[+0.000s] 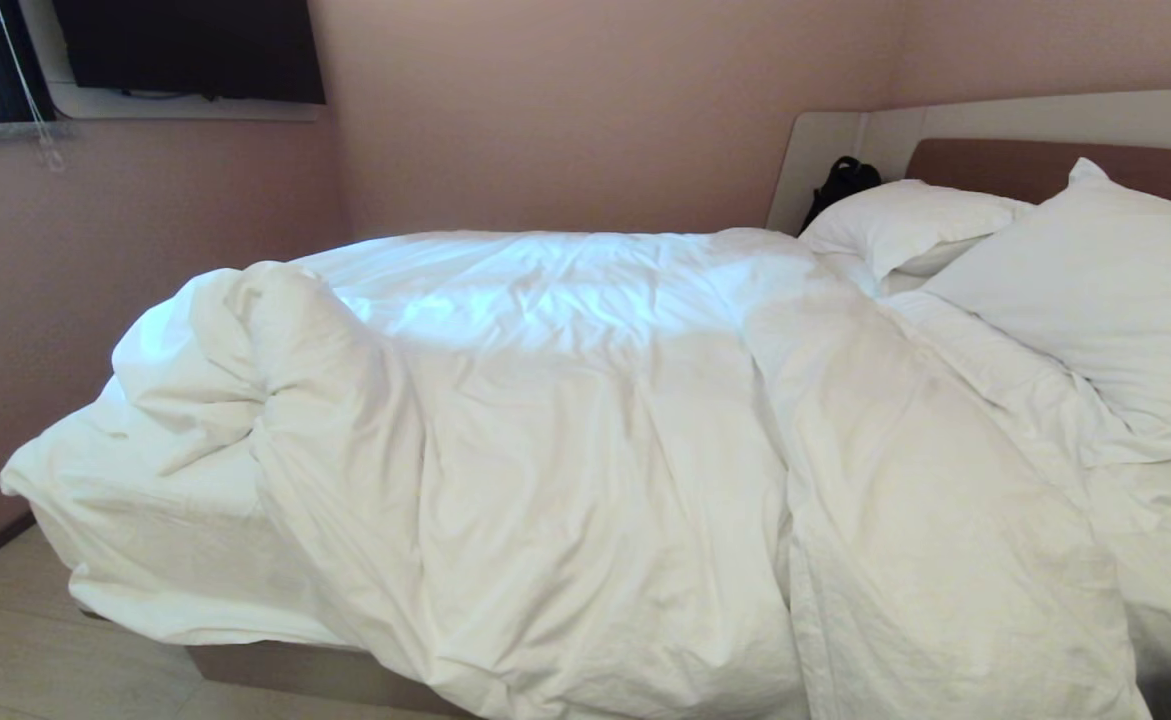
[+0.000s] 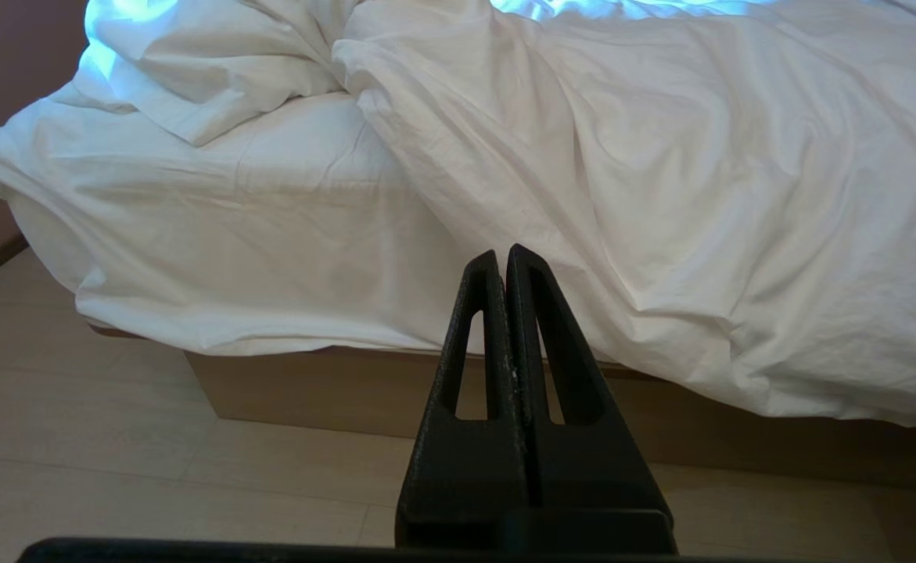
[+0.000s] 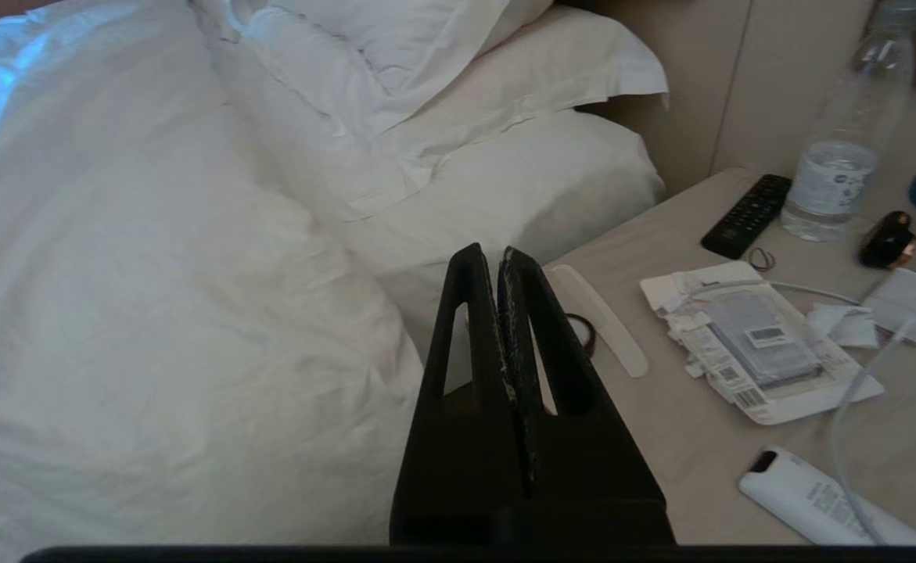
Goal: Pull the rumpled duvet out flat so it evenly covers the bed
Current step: Hold the folded corner of the quilt
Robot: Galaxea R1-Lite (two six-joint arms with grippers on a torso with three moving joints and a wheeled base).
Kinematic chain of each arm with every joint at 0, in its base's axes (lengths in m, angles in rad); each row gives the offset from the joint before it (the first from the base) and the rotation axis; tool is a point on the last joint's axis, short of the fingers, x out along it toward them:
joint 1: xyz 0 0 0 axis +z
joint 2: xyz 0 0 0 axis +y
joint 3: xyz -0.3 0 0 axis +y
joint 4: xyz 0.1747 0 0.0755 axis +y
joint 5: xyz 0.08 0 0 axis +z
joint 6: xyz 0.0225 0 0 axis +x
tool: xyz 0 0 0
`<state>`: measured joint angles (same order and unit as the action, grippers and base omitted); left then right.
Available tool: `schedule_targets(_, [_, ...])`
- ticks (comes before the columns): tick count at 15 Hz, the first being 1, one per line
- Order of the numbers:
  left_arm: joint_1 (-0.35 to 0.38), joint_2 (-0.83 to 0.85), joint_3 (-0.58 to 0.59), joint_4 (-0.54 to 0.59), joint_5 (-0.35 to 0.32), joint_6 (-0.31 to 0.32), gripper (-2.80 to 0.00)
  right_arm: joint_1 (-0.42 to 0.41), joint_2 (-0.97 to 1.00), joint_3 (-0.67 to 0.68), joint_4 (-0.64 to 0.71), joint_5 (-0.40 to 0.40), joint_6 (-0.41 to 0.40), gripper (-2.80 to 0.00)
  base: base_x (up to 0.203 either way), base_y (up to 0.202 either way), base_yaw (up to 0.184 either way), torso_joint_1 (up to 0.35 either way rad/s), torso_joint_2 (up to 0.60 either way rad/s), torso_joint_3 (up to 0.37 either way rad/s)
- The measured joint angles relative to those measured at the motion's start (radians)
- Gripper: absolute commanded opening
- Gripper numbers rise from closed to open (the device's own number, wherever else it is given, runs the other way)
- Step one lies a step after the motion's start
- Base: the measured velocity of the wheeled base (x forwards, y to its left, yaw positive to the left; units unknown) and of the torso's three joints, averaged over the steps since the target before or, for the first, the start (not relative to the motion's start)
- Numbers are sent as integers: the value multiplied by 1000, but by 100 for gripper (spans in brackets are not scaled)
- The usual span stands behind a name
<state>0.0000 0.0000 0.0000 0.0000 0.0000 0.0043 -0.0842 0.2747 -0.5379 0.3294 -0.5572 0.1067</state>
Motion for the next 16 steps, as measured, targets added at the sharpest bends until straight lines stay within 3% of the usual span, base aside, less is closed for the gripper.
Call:
schedule_targets(5, [0, 0, 0, 0, 0, 0, -280, 81, -42, 31, -131, 112, -43, -280, 0, 0, 0, 0, 0, 0])
schedule_targets(10, [0, 0, 0, 0, 0, 0, -280, 93, -220, 191, -182, 221, -129, -280, 0, 0, 0, 0, 0, 0])
schedule_targets(16, [0, 0, 0, 0, 0, 0, -280, 95, -270, 441, -340, 370, -251, -280, 0, 0, 0, 0, 0, 0])
